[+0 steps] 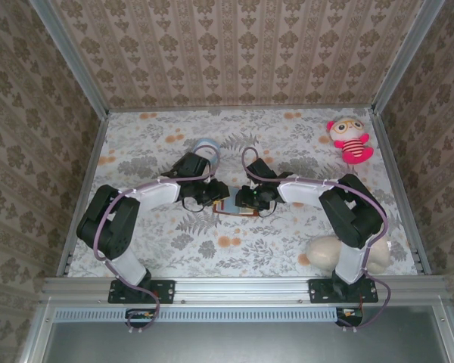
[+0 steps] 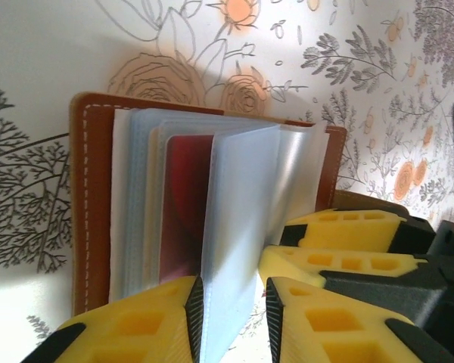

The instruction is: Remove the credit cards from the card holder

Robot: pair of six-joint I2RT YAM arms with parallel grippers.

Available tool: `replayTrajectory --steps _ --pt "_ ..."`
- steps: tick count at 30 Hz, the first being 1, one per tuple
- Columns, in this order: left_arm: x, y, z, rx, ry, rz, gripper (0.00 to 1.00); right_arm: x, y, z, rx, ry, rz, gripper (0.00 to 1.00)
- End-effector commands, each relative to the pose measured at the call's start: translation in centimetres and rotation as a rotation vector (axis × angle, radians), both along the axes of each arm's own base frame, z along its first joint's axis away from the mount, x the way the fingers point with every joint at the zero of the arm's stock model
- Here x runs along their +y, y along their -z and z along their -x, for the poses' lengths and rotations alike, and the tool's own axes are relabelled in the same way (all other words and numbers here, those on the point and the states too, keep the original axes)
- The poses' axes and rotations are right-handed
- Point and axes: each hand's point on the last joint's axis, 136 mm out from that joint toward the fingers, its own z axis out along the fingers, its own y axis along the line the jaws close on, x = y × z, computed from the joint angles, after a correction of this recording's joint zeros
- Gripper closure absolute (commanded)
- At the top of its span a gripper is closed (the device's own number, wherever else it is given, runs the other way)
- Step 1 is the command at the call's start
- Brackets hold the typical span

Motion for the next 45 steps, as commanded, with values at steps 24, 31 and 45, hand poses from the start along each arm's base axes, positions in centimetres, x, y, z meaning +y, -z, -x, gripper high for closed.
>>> replayTrajectory --steps 24,31,45 --pt "-2.8 -1.8 1.0 -0.036 0.171 0.014 0.8 0.4 -1.5 0.7 -0.022 0.001 -0.081 0.76" --pt "-3.6 -1.6 1.1 -0.027 0.187 0.023 0.79 -0.4 -3.2 0.7 -0.066 0.031 -0.086 0.76" --pt "-5.1 -1.9 1.3 -0.026 0.224 0.041 0.71 -4.8 -4.9 0.5 -0.169 0.17 0.019 0.78"
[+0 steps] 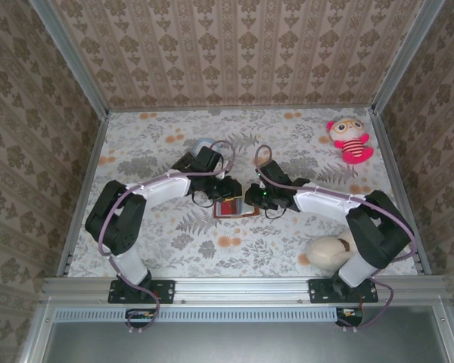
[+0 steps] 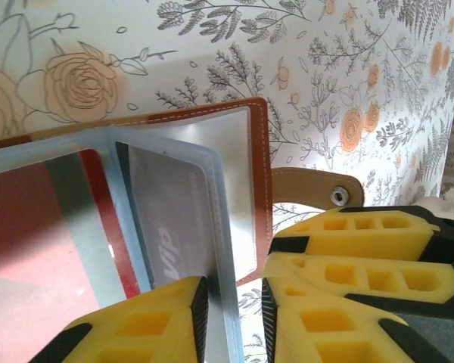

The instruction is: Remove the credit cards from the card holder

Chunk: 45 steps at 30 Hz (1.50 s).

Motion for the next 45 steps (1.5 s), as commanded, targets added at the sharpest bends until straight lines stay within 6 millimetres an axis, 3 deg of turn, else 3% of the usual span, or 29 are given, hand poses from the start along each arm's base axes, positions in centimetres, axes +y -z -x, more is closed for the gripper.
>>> replayTrajectory --steps 1,14,16,21,26,34,45 --pt "-0.7 0.3 0.1 0.004 0.03 0.0 0.7 -2.4 -0.5 -0.2 -0.032 0.087 0.05 0.78" --pt "-2.3 -0.1 0.9 0.0 0.081 0.008 0.58 -4.1 -2.7 -0.2 -0.131 0.14 0.018 0.78" --pt "-2.0 -0.4 0.7 -0.014 0.067 0.006 0.57 -4.6 -3.9 -0.2 -0.171 0.151 0.005 0.78" --pt "-0.8 -1.4 -0.3 -0.038 0.003 0.01 0.54 -4.5 -4.9 -0.1 -0.2 0.126 0.004 0.78" --pt "1.6 0.1 -1.2 -0.002 -0.098 -0.013 0.59 -2.5 -4.8 -0.2 -0.176 0.055 -0.022 0.79" --pt "1.3 1.8 -1.0 0.048 -0.112 -0.002 0.67 0.0 -1.5 -0.3 -0.059 -0.007 0.068 0.85" --pt "0.0 2.6 -0.8 0.079 -0.073 -0.017 0.74 -1.9 3.0 -0.2 0.059 0.057 0.225 0.87"
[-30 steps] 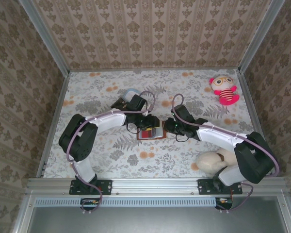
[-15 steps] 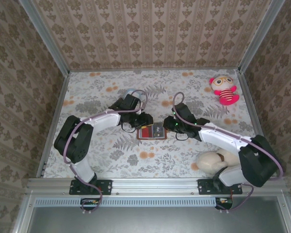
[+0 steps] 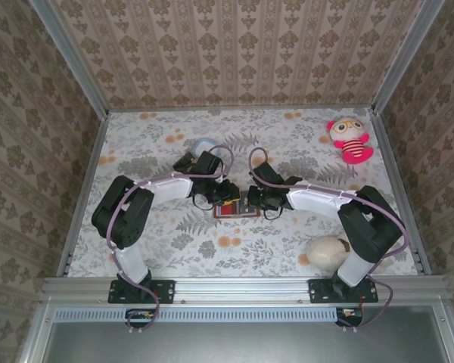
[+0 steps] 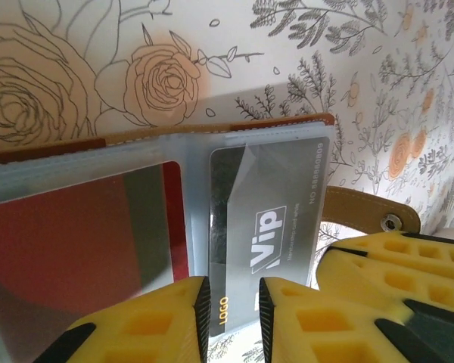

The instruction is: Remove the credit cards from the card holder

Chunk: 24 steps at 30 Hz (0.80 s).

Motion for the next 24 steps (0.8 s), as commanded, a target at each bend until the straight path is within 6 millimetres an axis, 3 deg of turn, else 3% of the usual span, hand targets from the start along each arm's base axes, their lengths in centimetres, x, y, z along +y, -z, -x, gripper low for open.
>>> replayTrajectory --steps 1,11,24 --pt "-0.9 -0.6 -0.2 0.005 0.013 0.02 0.75 -1.0 0.7 -0.1 0.025 0.035 0.066 0.86" --pt "-1.4 -0.2 0.0 0.032 0.029 0.026 0.74 -2.0 0.9 -0.2 0.027 0.067 0.099 0.79" --pt "-0.5 1.7 0.7 0.073 0.017 -0.027 0.75 -0.8 1.7 0.0 0.056 0.022 0.062 0.82"
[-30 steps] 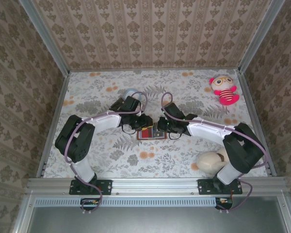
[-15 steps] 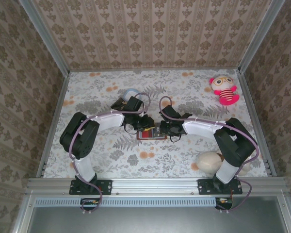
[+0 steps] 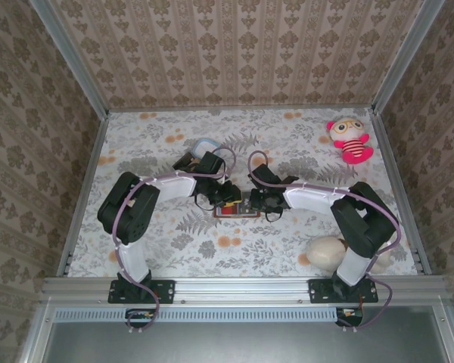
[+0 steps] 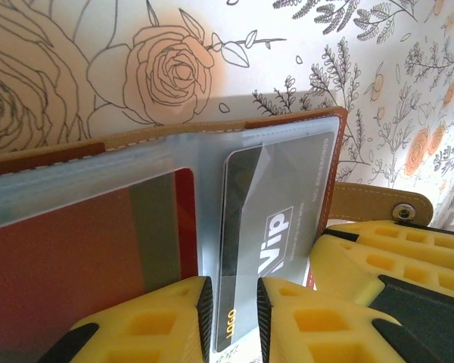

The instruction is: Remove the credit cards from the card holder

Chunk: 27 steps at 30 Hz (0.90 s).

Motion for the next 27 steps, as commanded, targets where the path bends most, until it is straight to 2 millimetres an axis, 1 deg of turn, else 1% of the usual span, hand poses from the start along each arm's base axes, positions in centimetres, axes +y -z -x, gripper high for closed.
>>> replayTrajectory --steps 1,13,21,27 --pt "0.1 0.6 0.4 0.029 0.001 -0.021 0.75 0.6 0.0 -0.4 0.01 -0.007 -0.017 0.82" --pt "0.1 1.5 0.7 0.065 -0.001 -0.011 0.77 1.0 0.4 -0.2 0.028 -0.021 -0.035 0.83" --pt "0.0 1.4 0.7 0.07 -0.006 0.014 0.81 1.8 0.5 -0.3 0.027 -0.038 -0.079 0.84" --pt "0.5 1.7 0.6 0.073 -0.019 0.003 0.81 1.9 0.5 -0.3 0.027 -0.034 -0.104 0.84"
